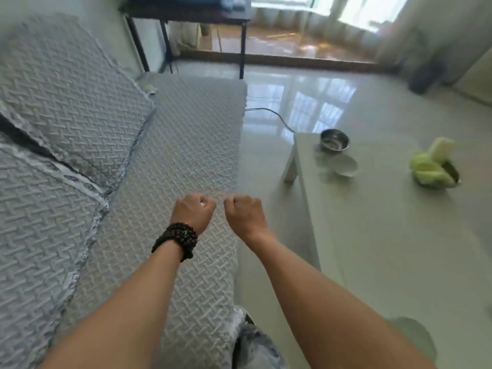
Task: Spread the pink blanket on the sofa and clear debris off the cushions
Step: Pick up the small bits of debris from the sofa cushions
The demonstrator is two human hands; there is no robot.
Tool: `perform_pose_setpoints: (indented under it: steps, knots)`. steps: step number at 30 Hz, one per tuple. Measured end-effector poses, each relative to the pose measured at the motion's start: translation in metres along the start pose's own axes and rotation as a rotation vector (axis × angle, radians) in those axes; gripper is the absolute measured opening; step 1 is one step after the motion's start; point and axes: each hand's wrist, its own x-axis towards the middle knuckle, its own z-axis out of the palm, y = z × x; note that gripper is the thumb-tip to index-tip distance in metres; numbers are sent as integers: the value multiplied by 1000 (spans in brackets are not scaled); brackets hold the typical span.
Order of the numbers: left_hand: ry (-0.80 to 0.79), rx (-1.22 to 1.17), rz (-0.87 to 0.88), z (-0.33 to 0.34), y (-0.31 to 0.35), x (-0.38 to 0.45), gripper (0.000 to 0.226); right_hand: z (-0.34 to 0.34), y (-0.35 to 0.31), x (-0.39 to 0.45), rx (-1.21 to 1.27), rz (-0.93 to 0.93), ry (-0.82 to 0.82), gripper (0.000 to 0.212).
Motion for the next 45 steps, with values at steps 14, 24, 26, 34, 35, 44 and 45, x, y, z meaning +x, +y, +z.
perform_pose_setpoints:
  steps: [14,24,26,34,35,44,45]
  knots:
    - [-620,37,271,286,233,-189,33,-133,319,-258,383,940,504,41]
    - [-884,-111,-252,516,266,-299,22,-89,518,-354,1095,1571,718,27]
    - [-870,-148,-408,555,253,-304,22,-67,544,-349,1161,1589,706,29]
    - [-794,-244,-745,598,238,-293,31,-35,580,-320,1334,1638,650,35]
    - [-821,-251,-764,598,239,-290,34,-36,582,-320,1352,1639,623,36]
    - [-933,-299,-832,568,256,-281,49,-60,561,-322,1326,1616,611,32]
    - [-926,-302,-830,563,257,-279,49,-63,559,-323,1314,1616,602,32]
